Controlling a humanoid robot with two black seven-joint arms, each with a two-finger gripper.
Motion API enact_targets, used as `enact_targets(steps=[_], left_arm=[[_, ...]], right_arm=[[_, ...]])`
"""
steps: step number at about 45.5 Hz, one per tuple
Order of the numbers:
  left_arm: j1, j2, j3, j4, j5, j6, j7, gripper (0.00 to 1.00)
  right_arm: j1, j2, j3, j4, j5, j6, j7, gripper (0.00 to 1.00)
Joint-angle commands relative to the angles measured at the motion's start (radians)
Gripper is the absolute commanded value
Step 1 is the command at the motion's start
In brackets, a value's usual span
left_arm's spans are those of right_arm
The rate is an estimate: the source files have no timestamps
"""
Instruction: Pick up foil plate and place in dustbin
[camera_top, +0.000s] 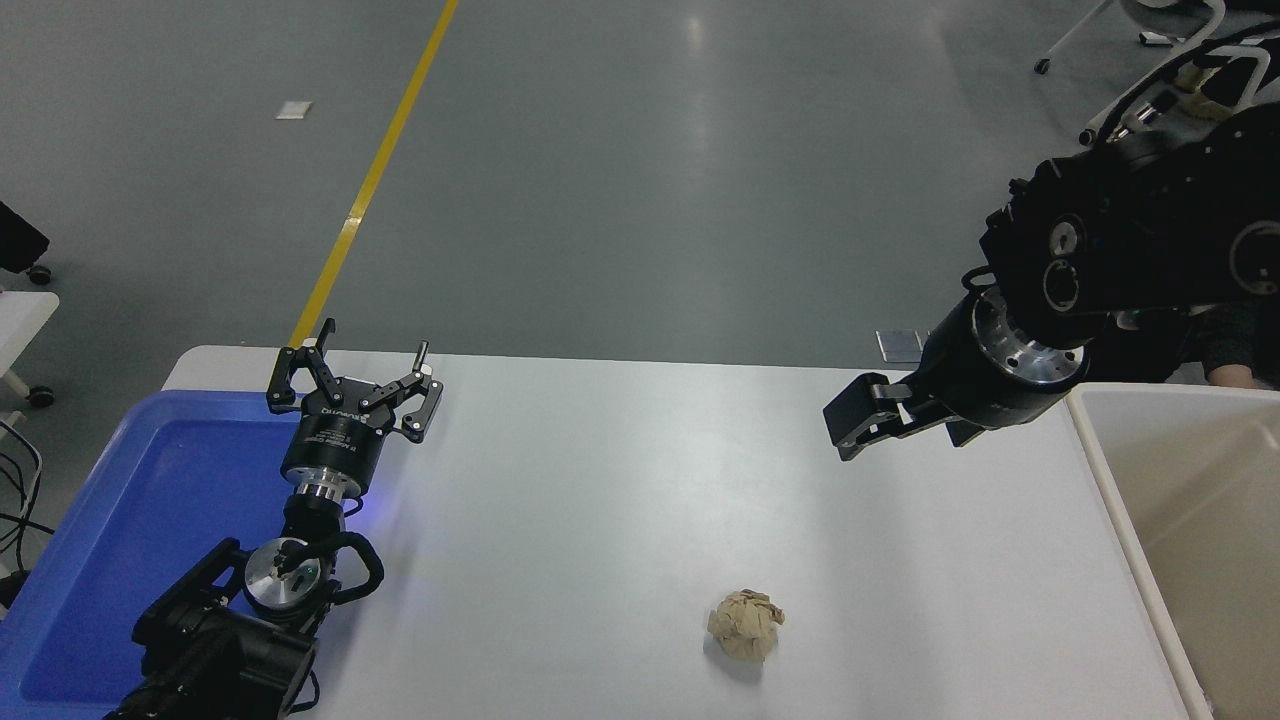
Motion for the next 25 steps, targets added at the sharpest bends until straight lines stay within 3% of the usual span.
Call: enact_targets(steps=[1,25], left_arm=[[0.0,0.0,0.0,0.0,0.0,0.0,0.0,0.99],[0.0,0.0,0.0,0.0,0.0,0.0,0.0,0.99]], right_arm=[[0.045,0.009,-0.031,0.005,0.086,0.048,0.003,1.0],[0.097,0.006,-0.087,0.022,0.08,0.087,0.005,1.0]])
